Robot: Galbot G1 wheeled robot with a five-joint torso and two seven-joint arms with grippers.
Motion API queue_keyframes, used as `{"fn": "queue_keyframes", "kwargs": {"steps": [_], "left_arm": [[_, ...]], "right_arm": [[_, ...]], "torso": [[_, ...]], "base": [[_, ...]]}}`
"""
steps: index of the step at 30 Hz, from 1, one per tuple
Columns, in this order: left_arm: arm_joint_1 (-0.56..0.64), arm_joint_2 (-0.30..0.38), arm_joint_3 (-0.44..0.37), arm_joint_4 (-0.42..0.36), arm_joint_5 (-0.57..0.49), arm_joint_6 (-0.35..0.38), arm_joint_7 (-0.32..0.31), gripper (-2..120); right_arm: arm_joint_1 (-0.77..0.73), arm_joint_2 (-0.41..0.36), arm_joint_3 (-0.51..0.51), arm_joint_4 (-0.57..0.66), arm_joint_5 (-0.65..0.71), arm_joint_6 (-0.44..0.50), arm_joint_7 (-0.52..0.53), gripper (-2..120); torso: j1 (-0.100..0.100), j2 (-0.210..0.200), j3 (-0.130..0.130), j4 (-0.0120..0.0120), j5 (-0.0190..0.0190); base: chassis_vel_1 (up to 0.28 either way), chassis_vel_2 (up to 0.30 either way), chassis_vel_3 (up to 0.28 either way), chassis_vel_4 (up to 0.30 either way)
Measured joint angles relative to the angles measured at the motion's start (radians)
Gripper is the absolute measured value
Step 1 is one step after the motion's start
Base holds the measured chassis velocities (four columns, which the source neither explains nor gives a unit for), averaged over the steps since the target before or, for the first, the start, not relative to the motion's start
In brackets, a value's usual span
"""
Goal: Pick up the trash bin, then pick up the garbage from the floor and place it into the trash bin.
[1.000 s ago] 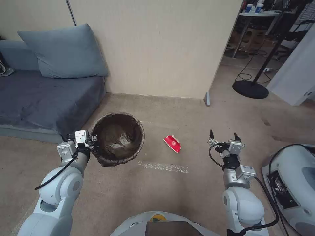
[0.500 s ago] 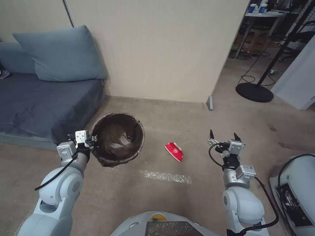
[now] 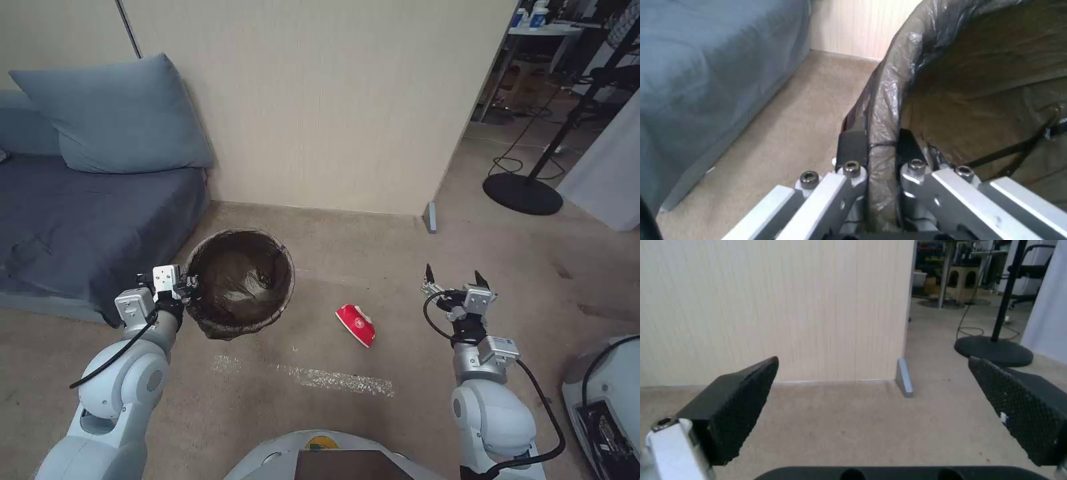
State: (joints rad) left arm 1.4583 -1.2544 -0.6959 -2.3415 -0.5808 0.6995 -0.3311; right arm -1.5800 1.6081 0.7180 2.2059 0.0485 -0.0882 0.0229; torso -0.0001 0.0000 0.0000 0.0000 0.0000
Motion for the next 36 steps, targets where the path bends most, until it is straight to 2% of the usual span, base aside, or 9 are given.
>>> {"fn": "queue_keyframes", "kwargs": {"steps": [7,10,13,15,19,25,27,35,36], "left_arm": [[0.007,0.003,-0.003,-0.015,-0.004,0.001,0.0,2],[0.011,0.006,-0.005,-0.019,-0.005,0.002,-0.001,2],[0.017,0.01,-0.006,-0.02,-0.009,0.003,-0.001,2],[0.017,0.011,-0.006,-0.02,-0.009,0.003,-0.001,2],[0.035,0.018,-0.017,-0.049,-0.042,0.005,-0.012,2],[0.05,0.021,-0.019,-0.074,-0.049,0.008,-0.017,2],[0.057,0.024,-0.02,-0.083,-0.048,0.009,-0.019,2],[0.072,0.031,-0.021,-0.098,-0.039,0.011,-0.02,2],[0.072,0.031,-0.021,-0.098,-0.039,0.011,-0.02,2]], "right_arm": [[0.002,-0.001,-0.003,-0.014,0.01,-0.016,-0.004,100],[0.016,-0.033,-0.008,-0.031,0.034,-0.045,-0.01,100],[0.046,-0.11,-0.024,-0.082,0.086,-0.084,-0.013,100],[0.046,-0.11,-0.024,-0.082,0.086,-0.084,-0.013,100],[0.102,-0.234,-0.064,-0.219,0.155,-0.1,-0.036,100],[0.139,-0.307,-0.113,-0.318,0.219,-0.115,-0.072,100],[0.174,-0.362,-0.161,-0.387,0.278,-0.124,-0.104,100],[0.246,-0.508,-0.283,-0.521,0.413,-0.168,-0.189,100],[0.246,-0.508,-0.283,-0.521,0.413,-0.168,-0.189,100]], "torso": [[0.0,0.0,0.0,-0.0002,0.0001],[0.0,0.0,0.0,-0.0003,0.0001],[0.0,0.0,0.0,0.0001,0.0001],[0.0,0.0,0.0,0.0001,0.0001],[0.0,0.0,0.0,0.0,0.0003],[0.0,0.0,0.0,-0.0001,0.0003],[0.0,0.0,0.0,-0.0001,0.0002],[0.0,0.0,0.0,-0.0001,0.0002],[0.0,0.0,0.0,-0.0001,0.0002]], "base": [[-0.025,0.02,0.027,-0.027],[0.0,0.0,0.0,0.0],[0.0,0.0,0.0,0.0],[0.0,0.0,0.0,0.0],[0.0,0.0,0.0,0.0],[0.0,0.0,0.0,0.0],[0.0,0.0,0.0,0.0],[0.0,0.0,0.0,0.0],[0.0,0.0,0.0,0.0]]}}
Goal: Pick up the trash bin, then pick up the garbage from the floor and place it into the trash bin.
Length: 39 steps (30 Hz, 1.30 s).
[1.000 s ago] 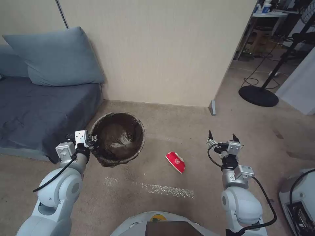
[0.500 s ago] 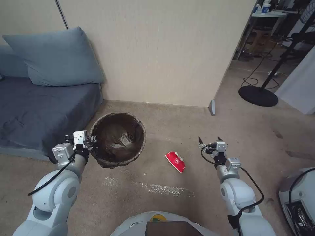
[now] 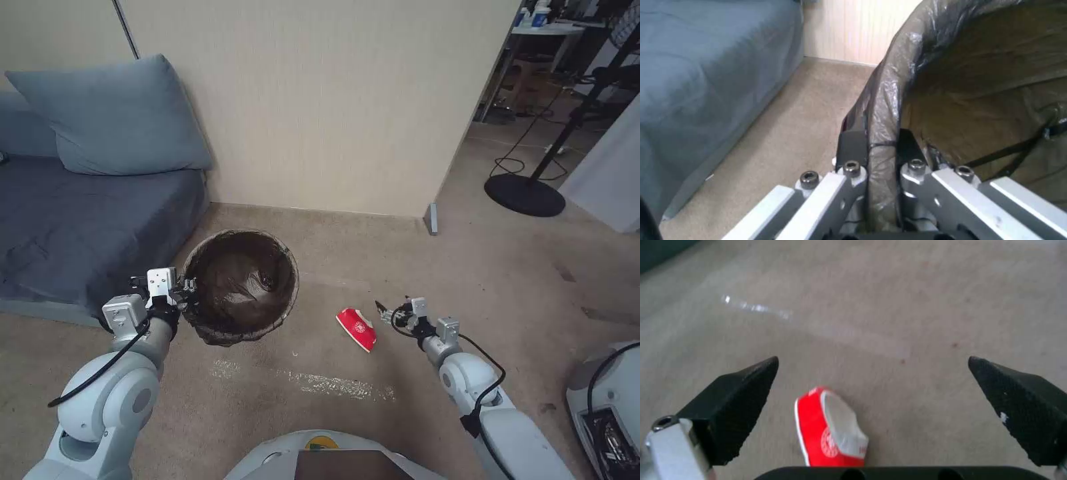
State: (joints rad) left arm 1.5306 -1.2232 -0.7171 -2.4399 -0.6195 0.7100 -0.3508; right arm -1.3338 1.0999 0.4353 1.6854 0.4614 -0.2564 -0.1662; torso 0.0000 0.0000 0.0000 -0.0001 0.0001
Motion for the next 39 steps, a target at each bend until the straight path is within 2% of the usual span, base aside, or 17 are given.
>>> {"fn": "queue_keyframes", "kwargs": {"steps": [8,11,22,27,39], "left_arm": [[0.023,0.027,-0.02,-0.021,-0.004,0.0,0.0,2],[0.037,0.03,-0.03,-0.035,-0.006,0.0,0.0,2],[0.092,0.037,-0.066,-0.062,-0.024,0.002,-0.001,2],[0.107,0.035,-0.066,-0.062,-0.029,0.004,-0.003,2],[0.123,0.029,-0.066,-0.062,-0.031,0.004,-0.004,2]], "right_arm": [[0.078,-0.018,-0.098,-0.145,0.024,-0.01,-0.021,100],[0.122,0.02,-0.141,-0.228,-0.001,0.009,-0.021,100],[0.216,0.129,-0.225,-0.382,-0.127,0.064,-0.025,100],[0.258,0.175,-0.235,-0.454,-0.191,0.078,-0.027,100],[0.283,0.193,-0.242,-0.505,-0.215,0.086,-0.026,100]], "torso": [[0.0,0.0,0.0,0.0001,-0.0001],[0.0,0.0,0.0,0.0,0.0],[0.0,0.0,0.0,0.0002,-0.0002],[0.0,0.0,0.0,0.0002,-0.0003],[0.0,0.0,0.0,0.0,-0.0003]], "base": [[0.0,0.0,0.0,0.0],[0.0,0.0,0.0,0.0],[0.0,0.0,0.0,0.0],[0.0,0.0,0.0,0.0],[0.0,0.0,0.0,0.0]]}}
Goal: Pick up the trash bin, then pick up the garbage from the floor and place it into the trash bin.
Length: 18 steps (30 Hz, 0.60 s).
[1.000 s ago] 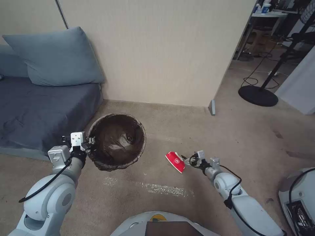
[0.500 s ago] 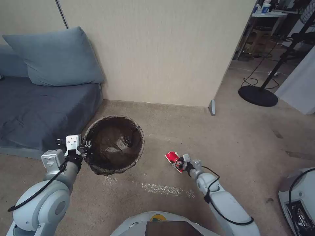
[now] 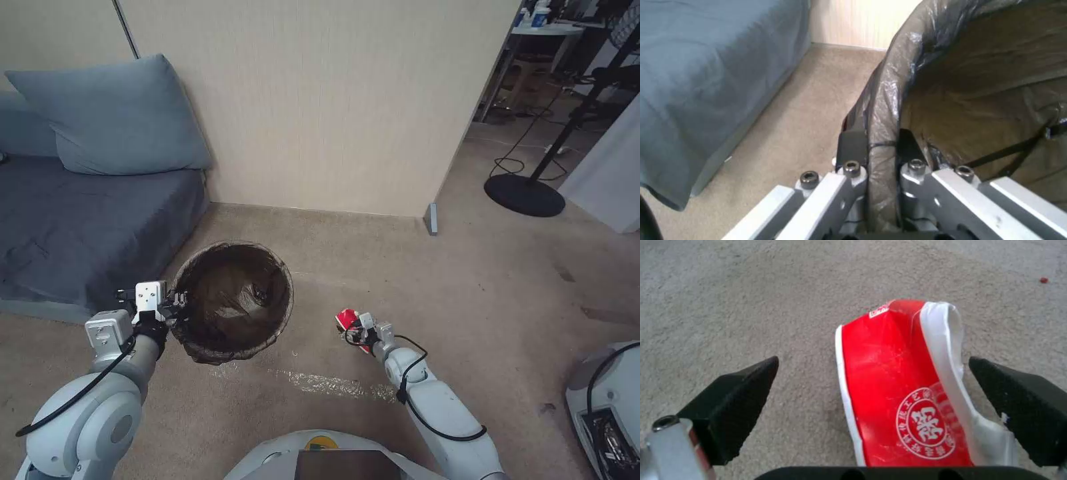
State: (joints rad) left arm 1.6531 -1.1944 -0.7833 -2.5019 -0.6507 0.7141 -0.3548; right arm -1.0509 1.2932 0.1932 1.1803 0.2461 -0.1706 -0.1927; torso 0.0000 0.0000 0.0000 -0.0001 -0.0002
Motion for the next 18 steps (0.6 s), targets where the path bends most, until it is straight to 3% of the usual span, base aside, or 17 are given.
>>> {"fn": "queue_keyframes", "kwargs": {"steps": [12,17,18], "left_arm": [[0.008,-0.004,0.003,0.0,-0.002,0.001,-0.001,2],[0.008,-0.008,0.009,0.0,-0.003,0.002,-0.002,2],[0.008,-0.008,0.009,0.0,-0.003,0.002,-0.002,2]], "right_arm": [[-0.004,-0.014,0.007,0.017,0.019,-0.006,-0.005,99],[-0.012,-0.023,0.019,0.015,0.049,-0.005,-0.009,76],[-0.012,-0.023,0.019,0.015,0.049,-0.005,-0.009,76]], "torso": [[0.0,0.0,0.0,0.0001,0.0003],[0.0,0.0,0.0,0.0001,0.0002],[0.0,0.0,0.0,0.0001,0.0002]], "base": [[0.0,0.0,0.0,0.0],[0.0,0.0,0.0,0.0],[0.0,0.0,0.0,0.0]]}}
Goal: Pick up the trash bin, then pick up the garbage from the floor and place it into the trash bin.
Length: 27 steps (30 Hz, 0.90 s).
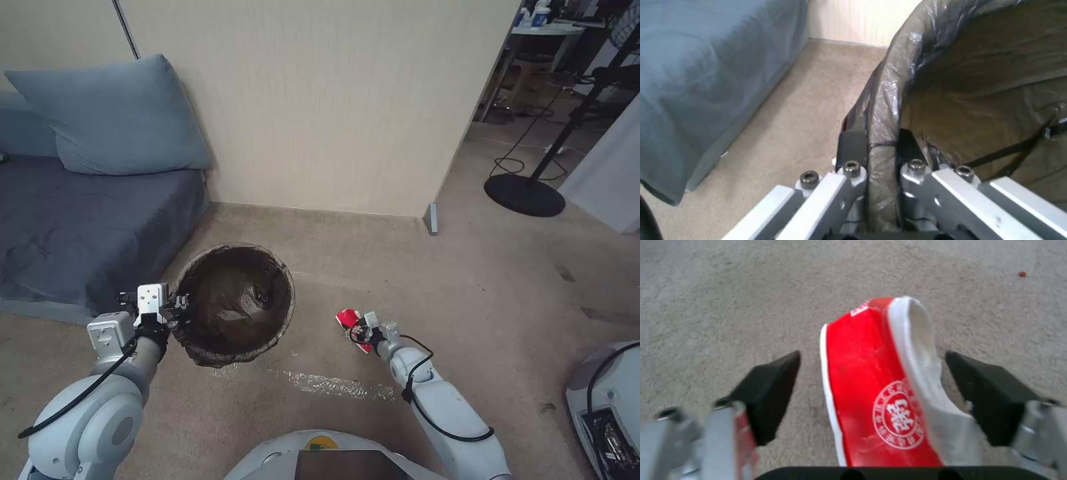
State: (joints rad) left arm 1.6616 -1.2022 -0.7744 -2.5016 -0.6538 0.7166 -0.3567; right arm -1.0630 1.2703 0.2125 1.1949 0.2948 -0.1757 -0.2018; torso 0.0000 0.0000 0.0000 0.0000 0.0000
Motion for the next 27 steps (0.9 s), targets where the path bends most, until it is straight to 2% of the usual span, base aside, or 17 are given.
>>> {"fn": "queue_keyframes", "kwargs": {"steps": [3,4,7,9,11,12,15,18,21,27], "left_arm": [[0.0,0.0,0.001,0.0,-0.002,0.001,0.0,2],[0.0,0.0,0.001,0.0,-0.002,0.001,0.0,2],[0.0,0.001,0.001,0.0,-0.003,0.002,-0.001,2],[0.0,0.001,0.002,0.001,-0.004,0.003,-0.001,2],[0.001,0.001,0.002,0.001,-0.005,0.003,-0.001,2],[0.002,0.001,0.003,0.001,-0.005,0.003,-0.001,2],[0.003,0.001,0.006,0.001,-0.007,0.005,-0.001,2],[0.001,-0.003,0.014,0.001,-0.007,0.008,-0.002,2],[0.0,-0.006,0.017,0.001,-0.007,0.009,-0.002,2],[0.003,-0.008,0.017,0.002,-0.007,0.011,-0.002,2]], "right_arm": [[-0.017,-0.001,0.006,0.007,-0.002,0.002,-0.001,61],[-0.017,-0.001,0.006,0.007,-0.002,0.002,-0.001,61],[-0.023,0.001,0.008,0.011,-0.003,0.003,-0.001,50],[-0.024,0.006,0.011,0.004,-0.008,0.009,0.0,37],[-0.023,0.006,0.012,0.001,-0.01,0.013,0.001,37],[-0.024,0.008,0.013,-0.002,-0.013,0.022,0.002,28],[-0.026,0.007,0.015,0.0,-0.017,0.027,0.003,22],[-0.038,0.005,0.017,0.004,-0.024,0.041,0.004,7],[-0.046,0.004,0.019,0.009,-0.016,0.049,0.004,0],[-0.06,0.006,0.029,0.021,-0.01,0.059,0.008,0]], "torso": [[0.0,0.0,0.0,-0.0001,0.0],[0.0,0.0,0.0,-0.0001,0.0],[0.0,0.0,0.0,-0.0001,-0.0001],[0.0,0.0,0.0,0.0,0.0],[0.0,0.0,0.0,0.0,0.0],[0.0,0.0,0.0,-0.0001,0.0],[0.0,0.0,0.0,0.0,-0.0001],[0.0,0.0,0.0,-0.0001,-0.0001],[0.0,0.0,0.0,-0.0002,-0.0002],[0.0,0.0,0.0,0.0002,0.0001]], "base": [[0.0,0.0,0.0,0.0],[0.0,0.0,0.0,0.0],[0.0,0.0,0.0,0.0],[0.0,0.0,0.0,0.0],[0.0,0.0,0.0,0.0],[0.0,0.0,0.0,0.0],[0.0,0.0,0.0,0.0],[0.0,0.0,0.0,0.0],[0.0,0.0,0.0,0.0],[0.0,0.0,0.0,0.0]]}}
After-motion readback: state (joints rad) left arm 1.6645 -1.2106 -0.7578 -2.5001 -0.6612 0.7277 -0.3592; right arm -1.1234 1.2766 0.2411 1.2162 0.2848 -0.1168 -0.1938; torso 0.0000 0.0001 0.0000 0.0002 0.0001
